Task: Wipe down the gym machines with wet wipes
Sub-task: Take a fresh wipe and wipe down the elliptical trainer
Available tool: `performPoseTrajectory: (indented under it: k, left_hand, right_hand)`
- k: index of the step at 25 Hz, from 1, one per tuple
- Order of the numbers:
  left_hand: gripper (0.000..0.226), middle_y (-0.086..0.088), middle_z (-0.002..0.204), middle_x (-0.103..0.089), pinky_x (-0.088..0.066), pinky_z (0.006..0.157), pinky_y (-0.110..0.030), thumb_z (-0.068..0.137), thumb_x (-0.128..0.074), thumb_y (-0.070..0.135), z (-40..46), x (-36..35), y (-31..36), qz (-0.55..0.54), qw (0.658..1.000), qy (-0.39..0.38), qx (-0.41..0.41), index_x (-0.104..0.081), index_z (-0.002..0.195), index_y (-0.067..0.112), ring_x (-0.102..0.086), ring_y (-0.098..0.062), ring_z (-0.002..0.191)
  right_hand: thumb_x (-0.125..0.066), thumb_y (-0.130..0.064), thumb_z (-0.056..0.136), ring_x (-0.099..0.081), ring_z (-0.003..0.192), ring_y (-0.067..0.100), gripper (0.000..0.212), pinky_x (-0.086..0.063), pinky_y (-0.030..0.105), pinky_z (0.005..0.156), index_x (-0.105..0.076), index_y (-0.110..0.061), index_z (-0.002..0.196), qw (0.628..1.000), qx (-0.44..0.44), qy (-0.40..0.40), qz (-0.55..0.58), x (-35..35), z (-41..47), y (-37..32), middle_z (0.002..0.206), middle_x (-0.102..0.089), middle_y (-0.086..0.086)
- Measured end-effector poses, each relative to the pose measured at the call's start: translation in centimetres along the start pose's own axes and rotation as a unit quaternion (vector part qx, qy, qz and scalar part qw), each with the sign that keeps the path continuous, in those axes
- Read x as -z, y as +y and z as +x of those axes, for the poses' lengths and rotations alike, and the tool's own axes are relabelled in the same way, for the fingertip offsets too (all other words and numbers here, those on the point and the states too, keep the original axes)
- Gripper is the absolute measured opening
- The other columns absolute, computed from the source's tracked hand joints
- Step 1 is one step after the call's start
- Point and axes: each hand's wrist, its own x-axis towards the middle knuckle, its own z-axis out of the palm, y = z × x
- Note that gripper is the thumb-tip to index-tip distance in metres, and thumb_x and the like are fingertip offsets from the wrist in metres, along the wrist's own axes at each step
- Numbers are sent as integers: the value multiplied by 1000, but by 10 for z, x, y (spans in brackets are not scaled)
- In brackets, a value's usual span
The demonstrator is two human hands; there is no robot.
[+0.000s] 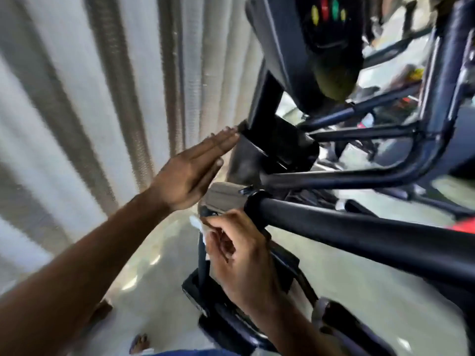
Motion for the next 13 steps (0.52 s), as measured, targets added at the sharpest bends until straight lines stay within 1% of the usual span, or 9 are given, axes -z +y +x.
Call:
performPoseTrajectory:
  k: [2, 4, 5, 7, 8, 10, 12, 13]
  left_hand:
    - [48, -14, 163, -37, -31, 124, -48, 107, -39, 8, 6, -4, -25, -38, 998, -35, -45, -39, 153, -3, -33, -23, 153]
    - [47, -14, 162, -39, -32, 124, -45, 106, -43, 7, 12, -9, -36, -75, 994, -30, -79, -42, 152, -2, -36, -22, 152]
    - [47, -14, 161, -40, -34, 123, -44, 105, -45, 8, 20, -14, -38, -91, 990, -38, -104, -44, 151, -2, -37, -22, 151]
    - [48, -13, 161, -39, -37, 121, -47, 104, -45, 9, 36, -27, -35, -109, 976, -87, -170, -45, 151, -2, -37, -23, 151]
    - [48, -13, 162, -39, -37, 121, -49, 104, -42, 9, 40, -35, -33, -125, 967, -116, -191, -44, 151, -2, -36, -22, 152]
    - [50, -11, 161, -41, -38, 119, -52, 103, -35, 11, 43, -48, -31, -168, 957, -147, -185, -43, 151, -2, -37, -22, 151]
    - [50, -14, 157, -46, -41, 116, -56, 104, -32, 12, 41, -56, -36, -209, 955, -141, -159, -44, 149, -5, -43, -25, 148]
    - [49, -17, 155, -48, -43, 114, -57, 104, -31, 11, 42, -60, -37, -233, 951, -138, -151, -45, 147, -8, -46, -28, 146]
  right_hand:
    - [-63, -11, 100, -61, 94, 11, 15, -51, 24, 85, -72, -12, 112, 998, -46, 44, -13, -23, 3, -7, 103, -60, -1]
    - [-61, -6, 100, -59, 92, 9, 17, -49, 17, 85, -73, -10, 110, 995, -68, 62, -31, -34, 2, -16, 105, -57, -1]
    - [-58, -6, 100, -56, 91, 5, 19, -46, 13, 85, -74, -11, 109, 993, -80, 77, -46, -35, 2, -19, 106, -53, -3]
    - [-55, -8, 98, -49, 90, -4, 22, -40, 7, 89, -75, -12, 106, 985, -102, 111, -81, -35, 2, -22, 108, -45, -9]
    - [-55, -9, 97, -47, 89, -6, 22, -38, 5, 89, -75, -12, 106, 981, -117, 121, -94, -35, 1, -24, 108, -44, -11]
    - [-57, -14, 96, -48, 86, -6, 22, -36, 1, 86, -74, -17, 110, 972, -143, 143, -124, -39, -8, -29, 109, -45, -12]
    - [-59, -21, 97, -51, 84, -5, 22, -34, -1, 84, -71, -24, 115, 966, -143, 161, -143, -41, -13, -33, 111, -47, -13]
    - [-60, -23, 98, -50, 84, -5, 21, -34, -1, 84, -70, -25, 117, 965, -140, 172, -144, -41, -14, -32, 111, -49, -12]
